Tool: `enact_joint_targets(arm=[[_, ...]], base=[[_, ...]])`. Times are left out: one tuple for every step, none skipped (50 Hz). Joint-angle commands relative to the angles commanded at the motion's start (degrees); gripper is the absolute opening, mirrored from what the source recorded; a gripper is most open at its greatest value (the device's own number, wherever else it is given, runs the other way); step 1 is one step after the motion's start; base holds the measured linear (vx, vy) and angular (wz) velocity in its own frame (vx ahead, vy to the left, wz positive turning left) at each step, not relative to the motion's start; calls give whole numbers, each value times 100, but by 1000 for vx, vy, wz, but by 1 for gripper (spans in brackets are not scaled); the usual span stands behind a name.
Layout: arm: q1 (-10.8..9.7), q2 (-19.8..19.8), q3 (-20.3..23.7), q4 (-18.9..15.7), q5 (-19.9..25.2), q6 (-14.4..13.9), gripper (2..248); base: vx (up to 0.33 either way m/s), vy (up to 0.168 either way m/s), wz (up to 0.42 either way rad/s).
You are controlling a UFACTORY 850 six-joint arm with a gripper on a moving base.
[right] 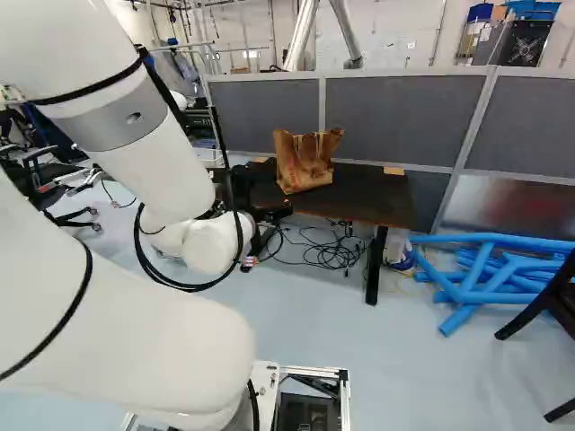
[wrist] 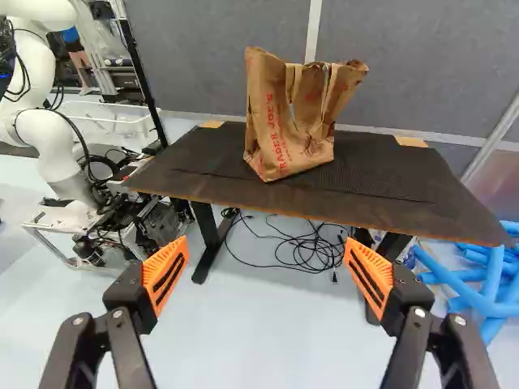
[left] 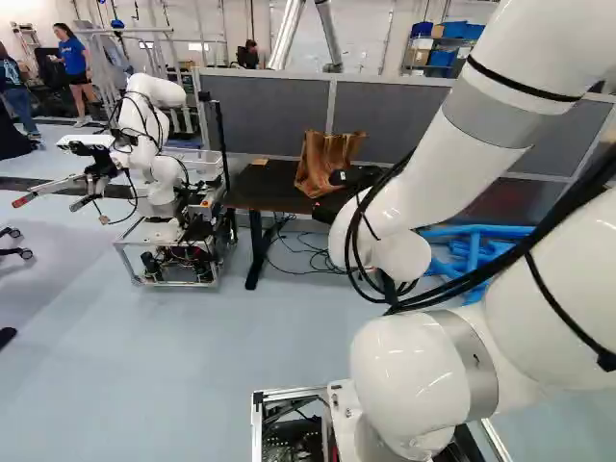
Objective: Pick up the bag on the ground and place it on the table
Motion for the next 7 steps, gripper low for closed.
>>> enact_joint_targets(arm=[[0,1,2,0,4,-2,247],[0,1,4,1,6,-4,247],[0,1,6,1,9,-5,247],[0,2,7,1,10,-6,247],[0,2,7,1,11,-6,247],[0,2,7,1,12,-6,247],[0,2,7,1,12,-6,247]], base=[[0,0,0],[0,0,0],[0,0,0],[0,0,0],[0,0,0],[0,0,0],[0,0,0]])
